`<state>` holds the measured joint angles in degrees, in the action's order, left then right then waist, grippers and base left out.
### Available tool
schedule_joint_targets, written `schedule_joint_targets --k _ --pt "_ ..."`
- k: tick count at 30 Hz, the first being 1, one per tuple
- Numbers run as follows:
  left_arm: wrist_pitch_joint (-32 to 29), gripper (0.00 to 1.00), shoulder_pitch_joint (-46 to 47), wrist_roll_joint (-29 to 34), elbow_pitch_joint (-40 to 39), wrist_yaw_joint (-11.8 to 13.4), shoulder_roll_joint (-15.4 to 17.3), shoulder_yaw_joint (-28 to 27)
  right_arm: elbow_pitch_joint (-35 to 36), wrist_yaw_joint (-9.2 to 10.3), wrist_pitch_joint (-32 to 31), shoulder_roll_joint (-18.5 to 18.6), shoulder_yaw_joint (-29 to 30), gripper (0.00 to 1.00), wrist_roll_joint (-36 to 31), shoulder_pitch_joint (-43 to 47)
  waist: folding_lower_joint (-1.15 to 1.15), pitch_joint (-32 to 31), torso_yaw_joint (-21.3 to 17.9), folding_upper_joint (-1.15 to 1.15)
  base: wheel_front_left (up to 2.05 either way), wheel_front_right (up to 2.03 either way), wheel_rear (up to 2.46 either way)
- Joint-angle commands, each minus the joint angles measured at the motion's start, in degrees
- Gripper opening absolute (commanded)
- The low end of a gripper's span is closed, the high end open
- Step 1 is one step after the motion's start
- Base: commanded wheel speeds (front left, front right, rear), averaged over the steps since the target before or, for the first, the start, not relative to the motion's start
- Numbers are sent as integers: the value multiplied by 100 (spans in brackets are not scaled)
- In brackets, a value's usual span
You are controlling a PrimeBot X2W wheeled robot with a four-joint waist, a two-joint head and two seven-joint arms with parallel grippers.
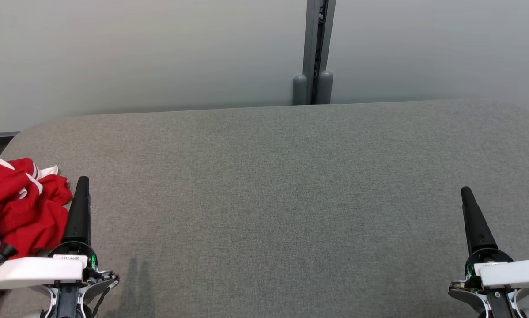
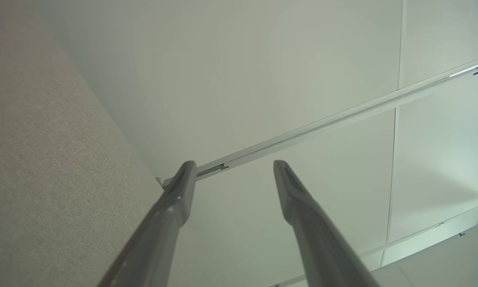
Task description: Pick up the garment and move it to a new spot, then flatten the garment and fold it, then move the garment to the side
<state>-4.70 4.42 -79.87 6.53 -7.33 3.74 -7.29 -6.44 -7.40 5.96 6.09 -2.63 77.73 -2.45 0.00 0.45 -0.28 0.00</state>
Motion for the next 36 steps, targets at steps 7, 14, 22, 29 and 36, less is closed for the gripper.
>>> schedule_joint_targets --k 7,14,22,29,36 --pt "232 100 294 1023 -239 -14 155 200 211 -10 139 128 42 100 -950 -238 0 -6 -13 0 0 0 0" --pt "428 100 287 1984 -244 -15 211 364 221 -11 226 181 0 100 -1891 -274 0 -23 -28 0 0 0 0" --pt "637 100 299 2982 -144 -16 277 518 161 -11 318 233 -33 100 -2920 -273 0 -39 -36 0 0 0 0" --pt "803 100 278 3687 -52 -17 311 599 104 -11 393 256 -68 100 -3728 -279 0 -43 -54 0 0 0 0" --pt "944 100 211 4204 64 -4 321 653 8 -12 451 263 -80 100 -4310 -260 0 -46 -68 0 0 0 0"
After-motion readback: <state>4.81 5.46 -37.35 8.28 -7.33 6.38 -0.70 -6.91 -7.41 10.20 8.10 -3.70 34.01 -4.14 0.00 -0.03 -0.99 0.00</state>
